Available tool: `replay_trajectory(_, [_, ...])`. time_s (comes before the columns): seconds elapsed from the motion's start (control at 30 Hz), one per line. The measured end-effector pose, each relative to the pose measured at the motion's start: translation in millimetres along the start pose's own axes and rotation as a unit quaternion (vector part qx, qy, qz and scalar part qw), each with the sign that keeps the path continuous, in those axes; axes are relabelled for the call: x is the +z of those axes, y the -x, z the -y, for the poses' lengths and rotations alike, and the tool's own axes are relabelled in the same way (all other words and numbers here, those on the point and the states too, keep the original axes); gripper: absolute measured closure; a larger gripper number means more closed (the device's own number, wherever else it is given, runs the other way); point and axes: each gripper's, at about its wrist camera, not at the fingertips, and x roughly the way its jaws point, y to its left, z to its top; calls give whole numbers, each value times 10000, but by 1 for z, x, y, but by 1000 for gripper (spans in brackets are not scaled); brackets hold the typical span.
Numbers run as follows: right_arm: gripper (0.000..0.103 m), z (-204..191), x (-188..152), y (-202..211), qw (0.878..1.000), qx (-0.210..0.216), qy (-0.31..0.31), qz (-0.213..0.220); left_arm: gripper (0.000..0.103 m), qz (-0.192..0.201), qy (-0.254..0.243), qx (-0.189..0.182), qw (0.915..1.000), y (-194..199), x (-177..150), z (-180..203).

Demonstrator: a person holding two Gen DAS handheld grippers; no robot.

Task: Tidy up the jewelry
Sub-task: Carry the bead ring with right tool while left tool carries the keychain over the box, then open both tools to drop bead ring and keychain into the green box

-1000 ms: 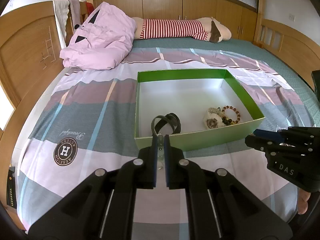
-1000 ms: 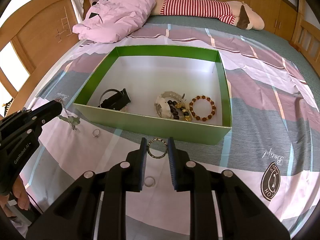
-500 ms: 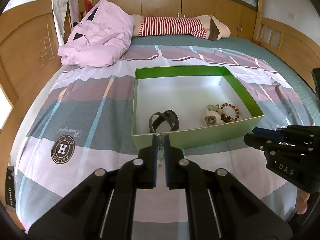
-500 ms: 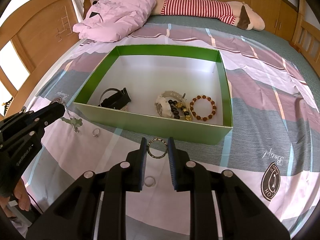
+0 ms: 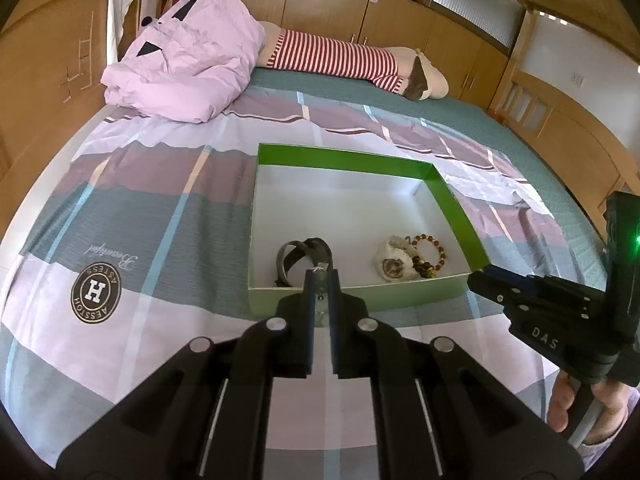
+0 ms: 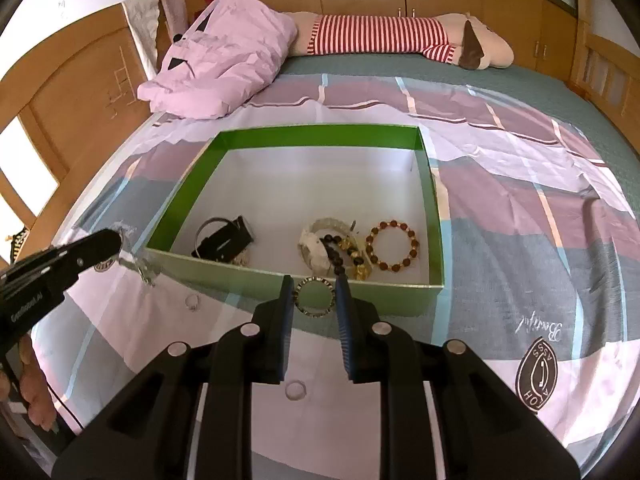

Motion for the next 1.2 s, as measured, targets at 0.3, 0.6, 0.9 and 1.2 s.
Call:
replay_trajectory(0.3, [82,1,21,1,9996,7,10,281,98,277,-141,12,9995,-2,28,13])
replay_trajectory(0.6, [82,19,30,-42,9998,-130,-175,-17,98,-79,-52,-55,9999,-53,43,9])
replay_trajectory(0.9, [60,18,27,-49,9995,-151,-241,-142,76,-91,-215,161,9996,-63,36,6])
replay_trajectory(1.2, [47,11,19,-30,9999,20,-131,-65,53,39,-473,221,9986,-50,28,23])
